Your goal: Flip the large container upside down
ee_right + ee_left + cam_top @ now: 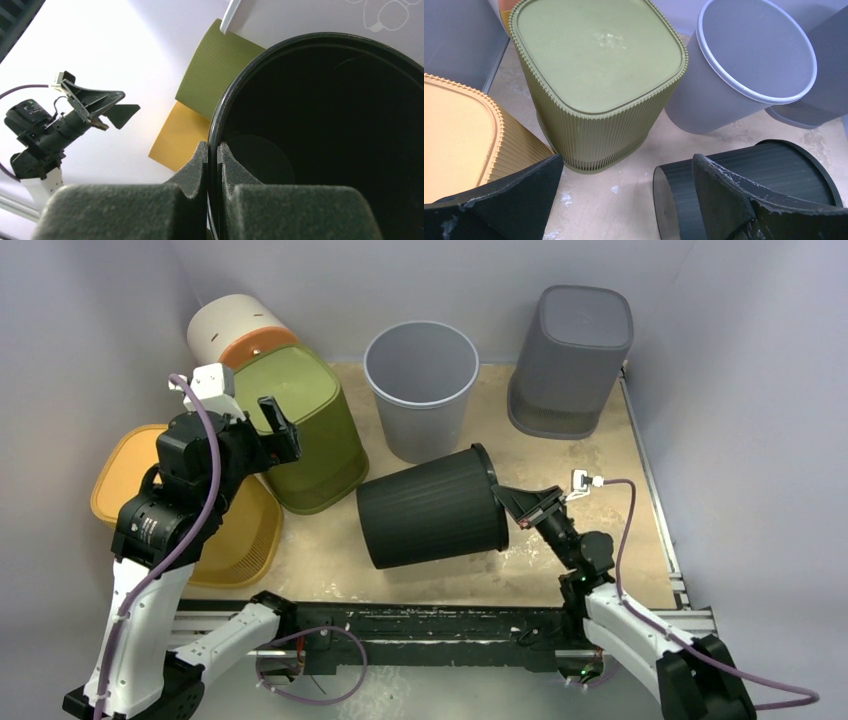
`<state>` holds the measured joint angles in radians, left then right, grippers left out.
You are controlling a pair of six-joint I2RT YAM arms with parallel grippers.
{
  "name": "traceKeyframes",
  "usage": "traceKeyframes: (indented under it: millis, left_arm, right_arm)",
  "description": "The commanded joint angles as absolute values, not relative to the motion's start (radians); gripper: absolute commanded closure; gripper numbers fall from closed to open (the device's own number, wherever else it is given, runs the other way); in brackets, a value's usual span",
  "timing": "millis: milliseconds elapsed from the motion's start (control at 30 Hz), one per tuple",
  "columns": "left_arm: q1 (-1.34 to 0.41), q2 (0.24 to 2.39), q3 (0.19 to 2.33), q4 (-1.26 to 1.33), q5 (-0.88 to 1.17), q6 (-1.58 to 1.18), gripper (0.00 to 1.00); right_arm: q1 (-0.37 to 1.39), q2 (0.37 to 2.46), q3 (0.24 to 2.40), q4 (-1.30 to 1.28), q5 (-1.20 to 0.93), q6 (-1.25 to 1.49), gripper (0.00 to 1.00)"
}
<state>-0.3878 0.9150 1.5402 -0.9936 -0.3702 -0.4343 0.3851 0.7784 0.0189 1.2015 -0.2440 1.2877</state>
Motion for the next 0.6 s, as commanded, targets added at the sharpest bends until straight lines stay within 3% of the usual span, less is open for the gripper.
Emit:
traceKeyframes:
  millis: [0, 167, 333, 433, 567]
  left_arm:
    - [-0.391, 0.927, 1.558, -0.980, -0.382, -0.427, 0.03]
    - [-0.390, 0.941, 1.572, -0.968, -0.374, -0.431, 0.03]
    - [-0.390, 0.963, 1.602, -0.975, -0.377, -0.430, 0.03]
    - [-0.390, 0.974, 1.619, -0.981, -0.380, -0.428, 0.03]
    - [-0.391, 0.982, 1.634, -0.999, -0.396, -0.418, 0.03]
  right_arm:
    - [0.388, 0.812, 0.093, 1.199, -0.273, 1.238, 1.00]
    - [0.433, 1.053, 0.124, 1.619, -0.278, 1.430, 1.00]
    - [0.592, 1.418, 0.251, 2.029, -0.201, 1.568, 1.00]
    - [0.683, 1.574, 0.376, 2.044, -0.187, 1.608, 1.00]
    - [0.716, 1.630, 0.463, 2.042, -0.184, 1.613, 1.00]
